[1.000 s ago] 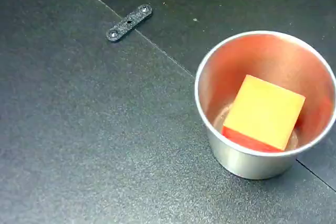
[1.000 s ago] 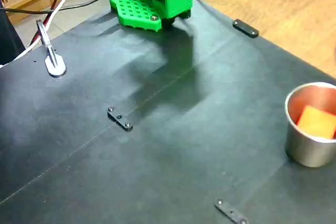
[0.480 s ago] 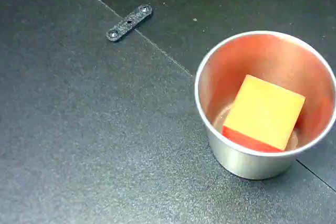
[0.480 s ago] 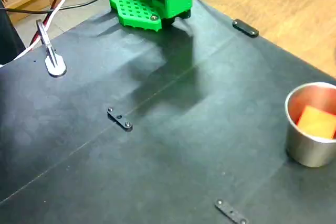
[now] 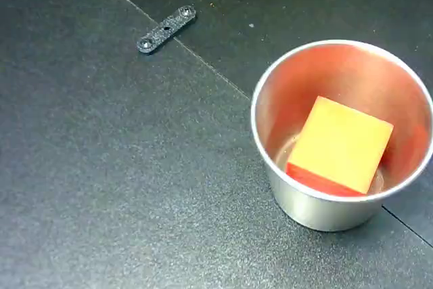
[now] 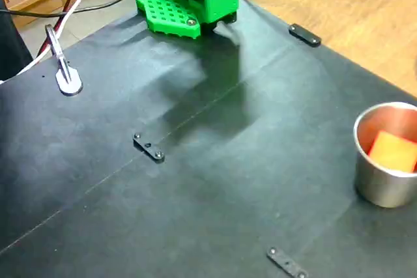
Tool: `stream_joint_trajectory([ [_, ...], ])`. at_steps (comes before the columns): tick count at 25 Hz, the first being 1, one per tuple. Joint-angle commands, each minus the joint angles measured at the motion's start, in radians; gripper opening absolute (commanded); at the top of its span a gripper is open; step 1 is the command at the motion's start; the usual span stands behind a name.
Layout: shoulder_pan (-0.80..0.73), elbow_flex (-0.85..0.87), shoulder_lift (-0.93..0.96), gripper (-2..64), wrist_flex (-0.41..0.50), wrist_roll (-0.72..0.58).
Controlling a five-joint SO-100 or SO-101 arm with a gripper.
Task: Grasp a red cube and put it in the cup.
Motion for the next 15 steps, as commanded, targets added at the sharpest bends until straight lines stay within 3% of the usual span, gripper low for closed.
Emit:
stream_joint_trajectory([
  [1, -0.003, 0.003, -0.008, 38.8, -0.012, 0.000],
  [15, -0.014, 0.003, 0.000, 38.8, -0.012, 0.002],
])
